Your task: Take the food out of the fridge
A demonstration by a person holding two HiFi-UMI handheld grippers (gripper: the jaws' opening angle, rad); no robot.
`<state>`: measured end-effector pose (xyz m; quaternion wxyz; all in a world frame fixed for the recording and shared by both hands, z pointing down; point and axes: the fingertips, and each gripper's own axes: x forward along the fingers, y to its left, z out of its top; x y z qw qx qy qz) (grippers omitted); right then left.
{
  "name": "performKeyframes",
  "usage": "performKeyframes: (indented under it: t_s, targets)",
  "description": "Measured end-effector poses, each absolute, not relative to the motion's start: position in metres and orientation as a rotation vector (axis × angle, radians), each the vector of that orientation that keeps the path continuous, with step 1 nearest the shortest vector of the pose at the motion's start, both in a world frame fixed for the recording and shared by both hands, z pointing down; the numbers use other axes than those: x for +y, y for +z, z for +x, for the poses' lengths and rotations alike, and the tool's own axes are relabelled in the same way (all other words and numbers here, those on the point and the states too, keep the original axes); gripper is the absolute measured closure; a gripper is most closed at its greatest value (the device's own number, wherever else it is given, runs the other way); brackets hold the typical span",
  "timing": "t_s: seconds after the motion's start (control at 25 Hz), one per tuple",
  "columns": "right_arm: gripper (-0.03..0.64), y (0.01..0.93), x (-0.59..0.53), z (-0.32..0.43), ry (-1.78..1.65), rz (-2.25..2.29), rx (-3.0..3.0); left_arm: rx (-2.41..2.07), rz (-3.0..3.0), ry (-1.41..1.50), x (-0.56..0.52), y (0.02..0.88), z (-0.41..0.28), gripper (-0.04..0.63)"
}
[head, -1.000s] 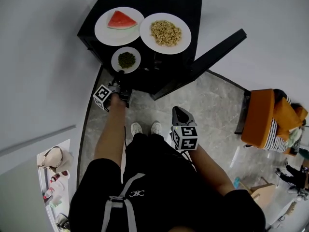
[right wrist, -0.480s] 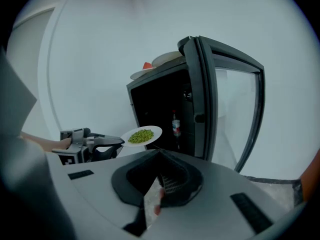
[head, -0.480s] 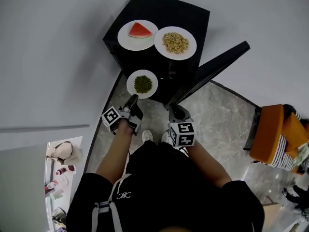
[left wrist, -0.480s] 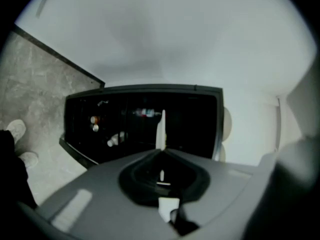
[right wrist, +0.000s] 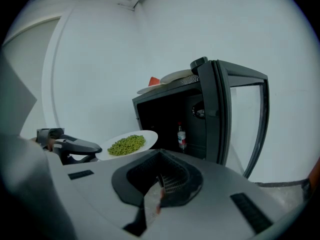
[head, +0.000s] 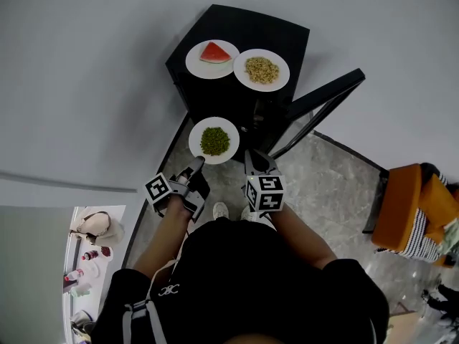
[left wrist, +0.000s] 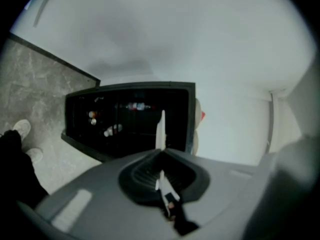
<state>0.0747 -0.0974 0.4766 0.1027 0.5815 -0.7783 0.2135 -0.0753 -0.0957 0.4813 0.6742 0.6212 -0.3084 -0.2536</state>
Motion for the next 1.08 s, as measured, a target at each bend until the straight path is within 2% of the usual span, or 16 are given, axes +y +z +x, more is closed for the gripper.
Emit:
performKeyframes:
  t_s: [0.28, 1.08]
  targets:
    - [0.623, 0.454, -0.097, 0.075, 0.578, 1.725, -2.328, -0.666, 1.436, -0.601, -0.086, 0.455, -0.075, 0.592]
    - [0.623, 0.461, -0.089, 0.093, 0.62, 1.793, -2.243, -0.622, 1.431, -0.582, -0.079, 0.462, -0.065, 0.591]
